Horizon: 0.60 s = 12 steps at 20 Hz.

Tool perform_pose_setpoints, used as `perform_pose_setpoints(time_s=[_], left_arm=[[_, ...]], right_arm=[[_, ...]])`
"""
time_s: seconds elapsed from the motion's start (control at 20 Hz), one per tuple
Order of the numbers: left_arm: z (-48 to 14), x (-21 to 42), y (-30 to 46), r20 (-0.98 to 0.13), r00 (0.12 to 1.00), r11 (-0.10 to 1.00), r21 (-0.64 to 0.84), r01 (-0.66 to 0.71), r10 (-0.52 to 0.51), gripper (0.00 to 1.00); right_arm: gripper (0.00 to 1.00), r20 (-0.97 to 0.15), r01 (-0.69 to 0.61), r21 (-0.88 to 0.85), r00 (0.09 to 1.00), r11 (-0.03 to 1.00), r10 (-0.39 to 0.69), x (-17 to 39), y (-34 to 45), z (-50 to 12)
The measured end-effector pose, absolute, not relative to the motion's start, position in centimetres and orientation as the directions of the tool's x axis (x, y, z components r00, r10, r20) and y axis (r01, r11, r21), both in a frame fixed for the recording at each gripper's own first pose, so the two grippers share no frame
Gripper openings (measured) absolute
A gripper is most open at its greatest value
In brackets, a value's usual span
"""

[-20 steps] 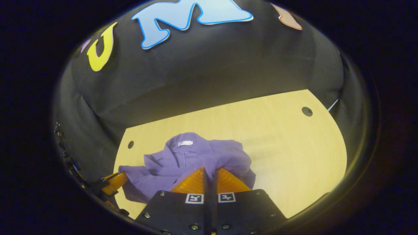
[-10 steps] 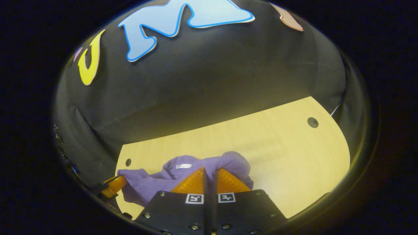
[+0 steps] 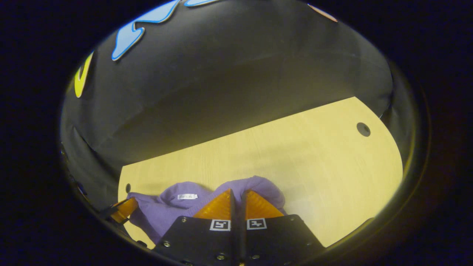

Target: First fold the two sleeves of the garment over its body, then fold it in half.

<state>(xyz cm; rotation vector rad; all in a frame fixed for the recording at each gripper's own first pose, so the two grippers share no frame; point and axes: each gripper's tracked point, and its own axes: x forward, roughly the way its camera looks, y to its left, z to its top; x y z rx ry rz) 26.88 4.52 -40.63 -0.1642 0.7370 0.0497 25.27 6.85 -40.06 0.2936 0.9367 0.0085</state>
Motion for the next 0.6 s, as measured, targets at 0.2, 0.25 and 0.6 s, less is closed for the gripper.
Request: perform_pose_setpoints(time_s=[0.2,0.25,0.6], left_arm=[[-42.7,27.1,4.5,-0.698,0.716,0.988,-0.107,-0.114,0.007,0.06],[-43.0,26.9,4.4,-0.705,0.709,0.988,-0.102,-0.118,0.011,0.07],[-44.1,26.0,4.2,-0.744,0.667,0.991,-0.052,-0.123,0.044,0.07]], right_arm=[[0.02,-0.814,0.118,0.251,0.562,0.961,0.144,24.9,7.0,-41.7],[0.04,-0.818,0.118,0.252,0.557,0.96,0.147,24.9,6.9,-42.0],[0.07,-0.829,0.105,0.279,0.527,0.955,0.184,24.2,7.5,-42.9]])
